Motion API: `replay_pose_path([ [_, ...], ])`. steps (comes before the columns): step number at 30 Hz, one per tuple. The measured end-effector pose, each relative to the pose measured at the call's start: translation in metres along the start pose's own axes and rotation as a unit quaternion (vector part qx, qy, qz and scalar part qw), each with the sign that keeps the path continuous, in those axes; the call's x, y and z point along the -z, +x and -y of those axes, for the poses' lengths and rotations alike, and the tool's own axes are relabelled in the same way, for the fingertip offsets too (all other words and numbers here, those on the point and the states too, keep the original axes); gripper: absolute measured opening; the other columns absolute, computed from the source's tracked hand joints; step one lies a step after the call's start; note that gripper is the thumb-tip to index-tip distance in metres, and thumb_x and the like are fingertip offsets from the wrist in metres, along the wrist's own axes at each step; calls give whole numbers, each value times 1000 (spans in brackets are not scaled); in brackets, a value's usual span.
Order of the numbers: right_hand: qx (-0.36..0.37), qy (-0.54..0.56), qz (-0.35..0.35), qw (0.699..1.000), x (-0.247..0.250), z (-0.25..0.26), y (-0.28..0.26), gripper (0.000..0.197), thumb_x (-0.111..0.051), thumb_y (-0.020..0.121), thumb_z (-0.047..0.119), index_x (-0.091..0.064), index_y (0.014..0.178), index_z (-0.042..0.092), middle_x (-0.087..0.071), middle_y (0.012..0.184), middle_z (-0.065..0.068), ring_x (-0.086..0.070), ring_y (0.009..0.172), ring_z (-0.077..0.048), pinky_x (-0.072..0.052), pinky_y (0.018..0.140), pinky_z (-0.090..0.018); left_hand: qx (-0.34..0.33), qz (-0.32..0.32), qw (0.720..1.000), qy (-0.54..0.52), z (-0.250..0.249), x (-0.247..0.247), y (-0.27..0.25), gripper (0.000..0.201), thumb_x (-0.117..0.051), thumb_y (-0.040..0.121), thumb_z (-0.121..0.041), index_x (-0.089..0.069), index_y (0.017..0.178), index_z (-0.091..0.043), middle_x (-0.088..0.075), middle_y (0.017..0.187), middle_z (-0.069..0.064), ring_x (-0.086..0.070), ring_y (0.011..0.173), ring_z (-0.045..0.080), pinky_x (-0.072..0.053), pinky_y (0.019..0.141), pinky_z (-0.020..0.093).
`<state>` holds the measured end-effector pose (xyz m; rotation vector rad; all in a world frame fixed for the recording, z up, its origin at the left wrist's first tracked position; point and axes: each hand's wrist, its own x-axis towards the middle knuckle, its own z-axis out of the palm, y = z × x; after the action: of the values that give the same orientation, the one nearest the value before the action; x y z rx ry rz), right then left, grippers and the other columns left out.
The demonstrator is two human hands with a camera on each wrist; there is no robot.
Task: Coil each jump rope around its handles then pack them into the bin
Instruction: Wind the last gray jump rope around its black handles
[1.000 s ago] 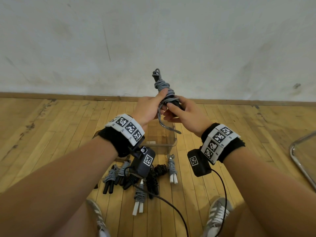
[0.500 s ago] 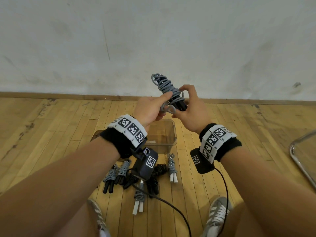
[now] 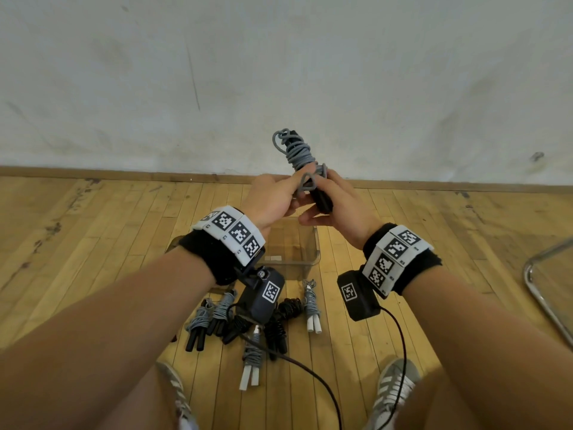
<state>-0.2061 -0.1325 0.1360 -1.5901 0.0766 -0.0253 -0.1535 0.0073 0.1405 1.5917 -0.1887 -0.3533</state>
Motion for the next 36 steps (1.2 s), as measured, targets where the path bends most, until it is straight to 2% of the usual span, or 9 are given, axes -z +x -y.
replay_pose_path([
  [2, 10, -41, 7, 999, 0, -1, -1, 36, -45, 108, 32, -51, 133, 7, -67, 96, -12, -68, 69, -17, -61, 71, -35, 8, -17, 1000, 10, 2, 0, 2, 44, -70, 90, -54, -73, 81, -12, -66, 65, -3, -57, 54, 7, -49, 59, 24],
  [5, 34, -63, -17, 997, 2, -3, 1, 29, -53, 105, 25, -51, 131, 13, -69, 100, -12, -69, 70, -16, -62, 74, -32, 21, -9, 1000, -11, 3, 1, 1, 38, -71, 91, -49, -77, 90, -11, -77, 79, 0, -68, 64, 11, -53, 65, 26],
  [9, 70, -96, -53, 992, 6, -7, 3, 49, -68, 97, 18, -43, 140, 17, -69, 112, -13, -73, 80, -19, -63, 77, -36, 7, 1, 1000, -20, -2, 0, -4, 30, -65, 98, -40, -77, 101, -13, -80, 87, 3, -76, 76, 18, -56, 67, 26],
  [15, 56, -73, -88, 992, 12, -4, 1, 58, -79, 88, 13, -44, 134, 19, -69, 106, -10, -71, 73, -18, -63, 76, -38, -44, -11, 999, 22, -2, -1, -8, 30, -61, 101, -35, -76, 100, -9, -79, 86, 4, -78, 77, 18, -59, 67, 28],
  [20, 41, -67, -103, 992, 10, -1, 1, 65, -83, 84, 18, -46, 137, 12, -67, 110, -3, -71, 79, -10, -61, 72, -27, -85, -41, 995, 40, -3, -1, -8, 24, -61, 101, -27, -76, 94, -10, -78, 81, 6, -77, 75, 17, -60, 66, 28],
  [23, 45, -66, -103, 992, 9, -2, 4, 53, -82, 85, 17, -55, 130, 8, -70, 106, -5, -69, 84, -14, -63, 77, -34, -106, -33, 992, 62, -1, -2, -8, 19, -65, 98, -30, -76, 98, -14, -78, 85, 0, -75, 79, 12, -60, 71, 29],
  [28, 49, -113, -112, 986, 11, -7, 5, 62, -82, 84, 23, -44, 131, 11, -69, 109, -3, -72, 92, -19, -61, 82, -39, -163, -52, 979, 112, 4, -4, -7, 16, -79, 87, -37, -81, 91, -22, -77, 82, -9, -69, 74, 0, -53, 70, 19],
  [31, 55, -129, -97, 985, 9, -11, 4, 67, -81, 85, 14, -38, 137, 9, -68, 112, -1, -72, 97, -21, -62, 84, -44, -163, -68, 975, 134, 6, -3, -3, 15, -83, 83, -36, -80, 86, -22, -75, 79, -8, -66, 67, 0, -52, 67, 19],
  [36, 85, -165, -69, 980, 9, -9, 3, 82, -76, 87, 6, -28, 153, 17, -64, 125, 1, -71, 102, -17, -62, 81, -34, -149, -76, 975, 144, 11, -5, 0, 19, -86, 80, -35, -76, 85, -19, -73, 77, -9, -65, 63, -3, -49, 62, 16],
])
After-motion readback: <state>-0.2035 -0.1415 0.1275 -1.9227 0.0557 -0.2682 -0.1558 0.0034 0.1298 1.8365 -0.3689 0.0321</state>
